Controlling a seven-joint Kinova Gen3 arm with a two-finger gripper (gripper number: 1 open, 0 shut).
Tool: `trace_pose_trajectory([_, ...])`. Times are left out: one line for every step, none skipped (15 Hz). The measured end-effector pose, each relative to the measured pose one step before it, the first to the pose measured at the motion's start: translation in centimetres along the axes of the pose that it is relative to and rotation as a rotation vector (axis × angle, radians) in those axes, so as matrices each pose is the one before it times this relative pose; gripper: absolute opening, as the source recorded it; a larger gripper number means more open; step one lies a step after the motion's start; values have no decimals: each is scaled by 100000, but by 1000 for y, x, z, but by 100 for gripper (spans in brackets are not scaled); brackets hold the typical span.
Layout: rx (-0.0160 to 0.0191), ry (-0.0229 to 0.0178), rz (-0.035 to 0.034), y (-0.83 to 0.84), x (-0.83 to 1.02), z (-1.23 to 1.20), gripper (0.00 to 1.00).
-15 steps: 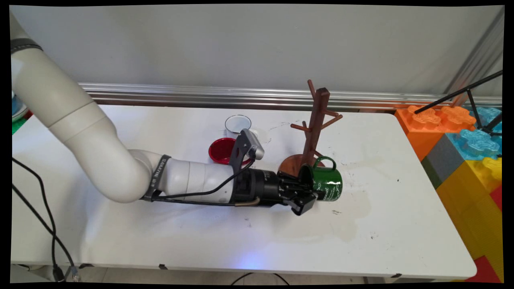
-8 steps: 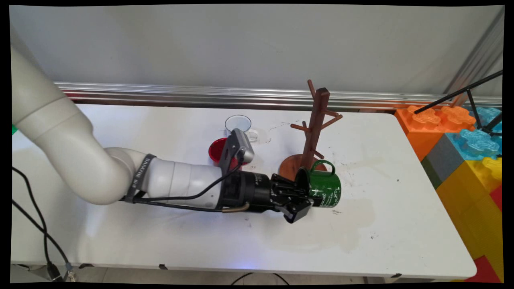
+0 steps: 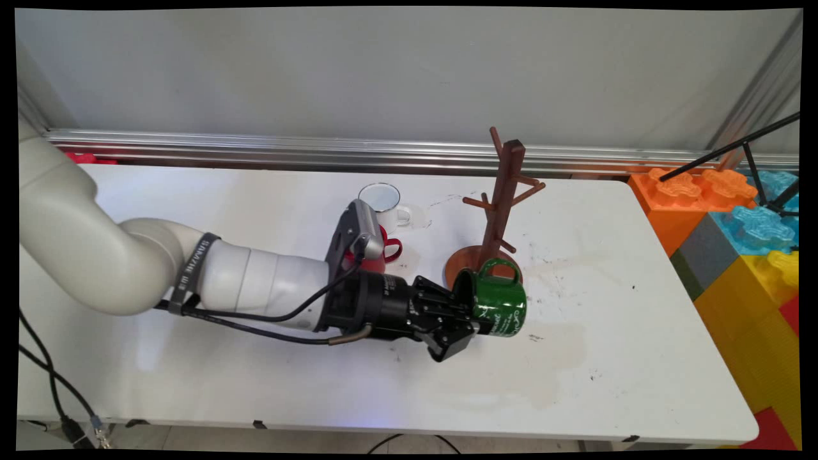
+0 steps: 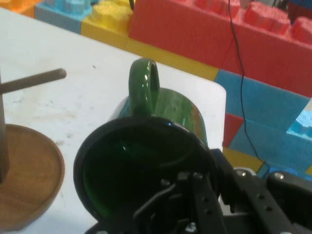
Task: Place the picked object on the table
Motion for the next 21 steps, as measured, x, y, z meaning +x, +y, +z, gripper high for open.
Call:
trace_pose_trajectory([79, -922, 963, -13, 183, -323, 0])
trace_pose_trajectory([-43, -731, 710, -8, 139, -208, 0])
trace_pose_trajectory([16, -770, 901, -35, 206, -246, 0])
trace_pose_trajectory([-22, -937, 961, -46, 209, -250, 0])
trace_pose_trajectory([40, -903, 1214, -75, 307, -299, 0])
trace_pose_trajectory([73, -1237, 1472, -103, 374, -365, 0])
trace_pose_trajectory([77, -866, 1016, -83, 261, -253, 0])
trace_pose_trajectory([88, -1006, 1134, -92, 285, -271, 0])
trace_pose_trajectory([176, -1426, 1602, -156, 453, -405, 0])
trace_pose_trajectory([259, -1184, 1403, -137, 429, -380, 0])
trace_pose_trajectory([143, -981, 951, -98, 273, -261, 0])
trace_pose_trajectory([294, -1233, 1429, -173, 442, -411, 0])
trace_pose_trajectory([511, -1654, 1772, -218, 516, -519, 0])
trace_pose_trajectory([800, -1690, 1795, -268, 486, -554, 0])
trace_pose_trajectory([727, -1179, 1111, -223, 325, -405, 0])
trace_pose_trajectory([1128, -2149, 1716, -309, 447, -572, 0])
trace_pose_trajectory([623, -1288, 1002, -206, 278, -348, 0])
trace_pose_trajectory([201, -1447, 996, -138, 241, -331, 0])
trace_pose_trajectory([-433, -1946, 2040, -138, 352, -480, 0])
trace_pose_trajectory([-499, -1861, 2539, -146, 357, -555, 0])
trace_pose_trajectory([-470, -1917, 2326, -133, 276, -493, 0])
